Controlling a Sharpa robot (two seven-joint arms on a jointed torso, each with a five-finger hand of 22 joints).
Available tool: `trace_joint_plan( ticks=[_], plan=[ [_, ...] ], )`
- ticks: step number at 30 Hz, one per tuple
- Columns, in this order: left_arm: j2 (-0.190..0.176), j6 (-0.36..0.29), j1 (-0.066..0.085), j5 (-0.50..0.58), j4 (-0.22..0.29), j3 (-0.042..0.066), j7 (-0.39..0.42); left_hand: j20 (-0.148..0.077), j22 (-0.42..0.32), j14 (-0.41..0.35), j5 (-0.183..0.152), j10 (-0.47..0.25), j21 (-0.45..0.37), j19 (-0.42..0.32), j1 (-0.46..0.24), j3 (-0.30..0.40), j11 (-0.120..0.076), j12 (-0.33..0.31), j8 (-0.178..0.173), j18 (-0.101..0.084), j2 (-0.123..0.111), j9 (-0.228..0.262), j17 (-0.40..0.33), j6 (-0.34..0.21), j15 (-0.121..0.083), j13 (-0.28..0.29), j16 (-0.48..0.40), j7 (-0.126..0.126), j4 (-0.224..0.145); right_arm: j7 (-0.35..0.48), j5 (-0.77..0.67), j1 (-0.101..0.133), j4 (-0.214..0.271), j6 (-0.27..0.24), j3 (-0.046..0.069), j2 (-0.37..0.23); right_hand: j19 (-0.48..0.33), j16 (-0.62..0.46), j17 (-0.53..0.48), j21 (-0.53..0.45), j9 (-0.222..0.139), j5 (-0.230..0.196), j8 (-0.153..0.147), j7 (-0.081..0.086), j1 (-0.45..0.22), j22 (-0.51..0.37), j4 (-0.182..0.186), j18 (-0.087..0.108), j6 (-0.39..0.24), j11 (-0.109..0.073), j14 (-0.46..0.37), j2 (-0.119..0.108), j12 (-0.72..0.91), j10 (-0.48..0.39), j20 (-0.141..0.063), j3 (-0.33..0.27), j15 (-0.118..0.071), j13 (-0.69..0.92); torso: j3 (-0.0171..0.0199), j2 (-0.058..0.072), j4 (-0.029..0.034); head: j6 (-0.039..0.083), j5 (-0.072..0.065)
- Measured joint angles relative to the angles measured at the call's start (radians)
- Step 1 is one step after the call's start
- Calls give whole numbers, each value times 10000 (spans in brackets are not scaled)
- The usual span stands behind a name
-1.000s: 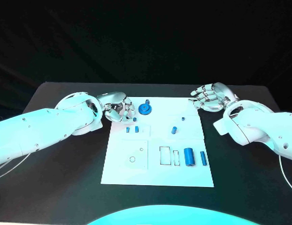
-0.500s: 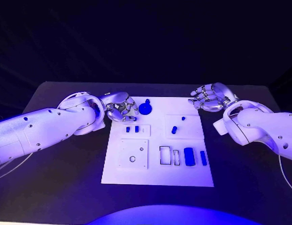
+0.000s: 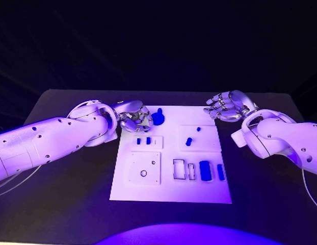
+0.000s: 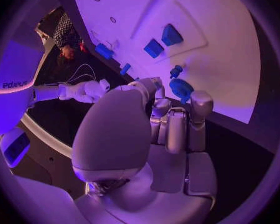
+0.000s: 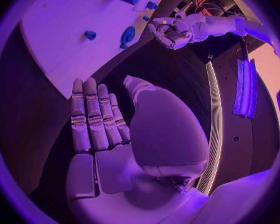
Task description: Assemble the parts on the task board
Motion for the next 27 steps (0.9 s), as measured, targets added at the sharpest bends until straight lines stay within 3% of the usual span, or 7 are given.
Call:
trace_joint_plan(
  ticks=[21, 27],
  plan=[
    [47, 277, -2, -37, -137, -2, -120, -17, 241, 123, 0, 230, 191, 197, -3, 81, -18, 235, 124, 3, 76, 82, 8, 248, -50, 339, 39, -36, -82, 6, -3, -1, 9, -3, 0, -2, 0, 0, -15, 0, -11, 0, 0, 0, 0, -24, 0, 1, 0, 0, 0, 0, 0, 0, 0, 0, 0, -23, -9, -2, 12, -37, -30],
    [54, 322, -2, -49, -190, -2, -193, -17, 260, 122, 0, 230, 191, 197, -69, 139, -18, 235, 124, -11, 224, 105, 7, 248, -50, 289, 39, -36, -57, 8, -3, -1, 10, -4, 0, -2, 0, 0, -15, 0, -11, 0, 0, 0, 0, -23, 0, 0, 0, 0, 0, 0, 0, 0, 0, 0, 0, -23, -9, -2, 12, -36, -23]
  ],
)
